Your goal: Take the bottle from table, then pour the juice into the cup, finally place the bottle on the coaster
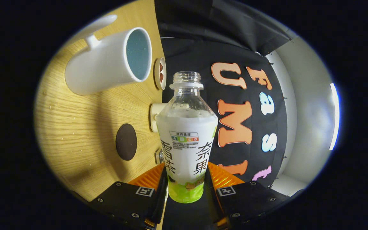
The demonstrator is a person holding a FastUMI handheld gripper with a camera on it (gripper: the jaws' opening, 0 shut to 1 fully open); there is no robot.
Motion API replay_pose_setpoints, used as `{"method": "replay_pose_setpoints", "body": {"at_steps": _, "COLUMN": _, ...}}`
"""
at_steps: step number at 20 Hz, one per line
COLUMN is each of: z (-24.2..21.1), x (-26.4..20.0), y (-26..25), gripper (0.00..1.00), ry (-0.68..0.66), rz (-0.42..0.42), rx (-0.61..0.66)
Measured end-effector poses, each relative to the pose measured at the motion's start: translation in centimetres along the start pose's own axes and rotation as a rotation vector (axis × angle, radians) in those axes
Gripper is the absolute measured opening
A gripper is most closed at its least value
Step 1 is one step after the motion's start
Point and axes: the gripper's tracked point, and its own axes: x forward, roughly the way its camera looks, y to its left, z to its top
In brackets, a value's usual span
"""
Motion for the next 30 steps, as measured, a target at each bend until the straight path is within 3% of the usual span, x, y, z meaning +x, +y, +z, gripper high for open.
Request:
{"method": "replay_pose_setpoints", "body": {"at_steps": 2, "z": 0.16, "x": -0.02, "y": -0.45, "gripper": 0.57, "ry": -0.021, "rz": -0.031, "rx": -0.042}}
{"method": "replay_pose_setpoints", "body": {"at_steps": 10, "z": 0.52, "x": -0.05, "y": 0.26, "gripper": 0.57, "ry": -0.036, "rz": -0.020, "rx": -0.116}}
{"method": "replay_pose_setpoints", "body": {"at_steps": 30, "z": 1.00, "x": 0.00, "y": -0.40, "gripper": 0.57, "ry": -0.054, "rz": -0.061, "rx": -0.175}}
